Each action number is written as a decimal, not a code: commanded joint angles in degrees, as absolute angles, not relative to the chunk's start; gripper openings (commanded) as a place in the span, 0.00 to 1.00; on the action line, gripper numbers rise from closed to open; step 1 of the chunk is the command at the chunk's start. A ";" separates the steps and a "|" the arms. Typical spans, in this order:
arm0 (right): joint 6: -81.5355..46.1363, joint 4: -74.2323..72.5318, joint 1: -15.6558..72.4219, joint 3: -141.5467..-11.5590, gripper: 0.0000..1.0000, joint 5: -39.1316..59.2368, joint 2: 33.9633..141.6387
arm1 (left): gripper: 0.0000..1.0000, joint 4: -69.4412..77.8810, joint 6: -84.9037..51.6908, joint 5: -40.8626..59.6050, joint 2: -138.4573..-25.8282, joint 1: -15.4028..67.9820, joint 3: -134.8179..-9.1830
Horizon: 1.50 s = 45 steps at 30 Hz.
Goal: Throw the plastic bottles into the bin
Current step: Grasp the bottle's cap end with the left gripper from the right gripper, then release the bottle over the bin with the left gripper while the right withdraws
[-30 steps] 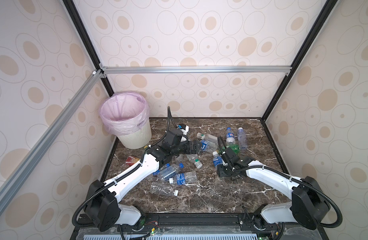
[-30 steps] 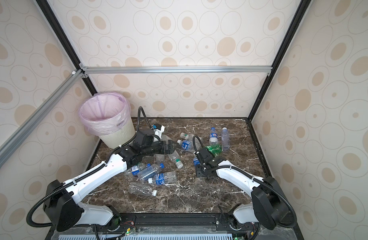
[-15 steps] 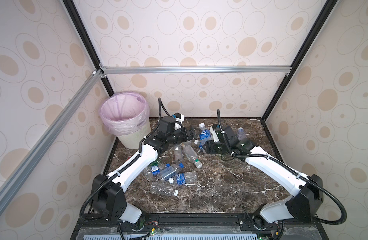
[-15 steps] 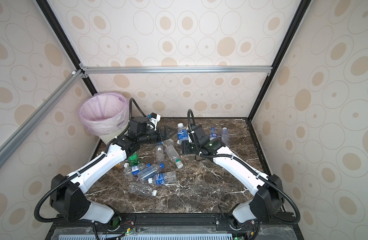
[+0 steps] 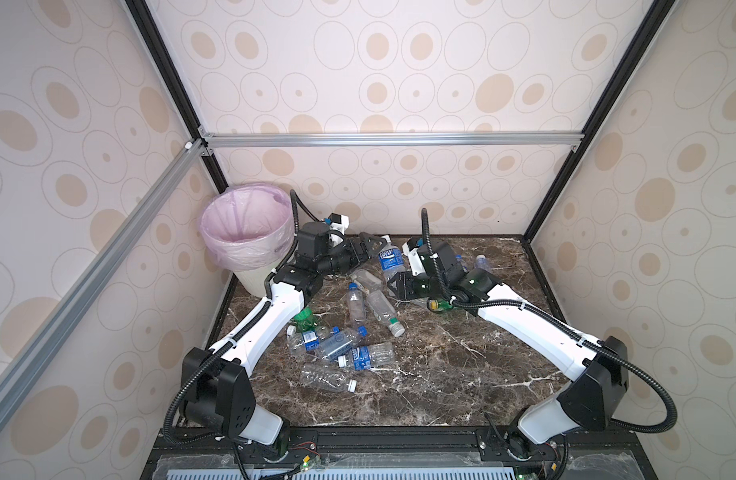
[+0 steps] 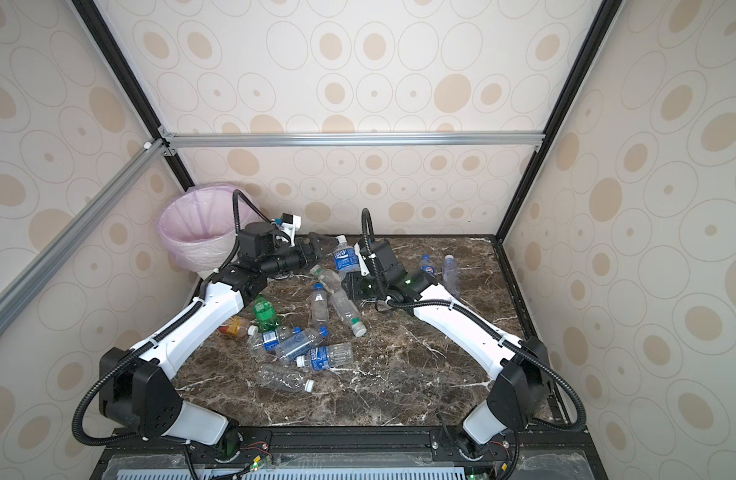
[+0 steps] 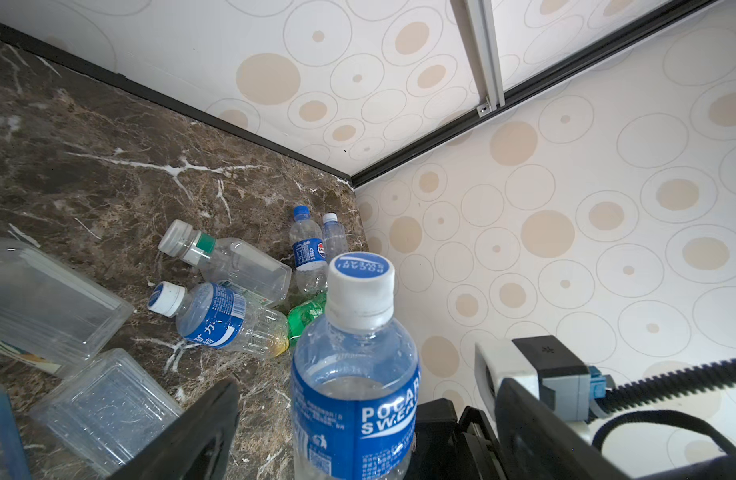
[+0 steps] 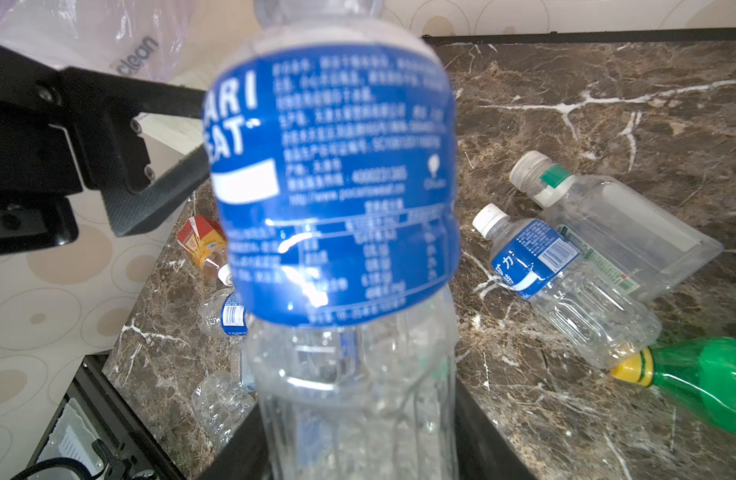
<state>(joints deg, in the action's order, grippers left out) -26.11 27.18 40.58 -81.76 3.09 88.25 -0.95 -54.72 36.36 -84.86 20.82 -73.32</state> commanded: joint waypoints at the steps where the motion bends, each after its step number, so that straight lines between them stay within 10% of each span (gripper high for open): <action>1: -26.61 24.53 41.30 -83.74 0.51 4.27 89.25 | 0.94 0.80 -55.74 37.91 -85.08 20.73 -74.53; 31: -28.12 21.71 42.45 -87.81 0.52 8.59 92.68 | 0.64 -3.24 -46.60 33.87 -85.72 20.66 -75.46; 45: -27.52 22.41 42.45 -85.86 0.82 7.36 88.58 | 0.56 -12.56 -39.41 23.00 -84.64 19.91 -80.96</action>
<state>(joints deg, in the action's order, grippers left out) -27.94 23.14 41.80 -86.35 7.73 91.90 -8.47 -43.99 28.29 -86.04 20.51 -76.09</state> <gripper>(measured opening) 0.808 0.588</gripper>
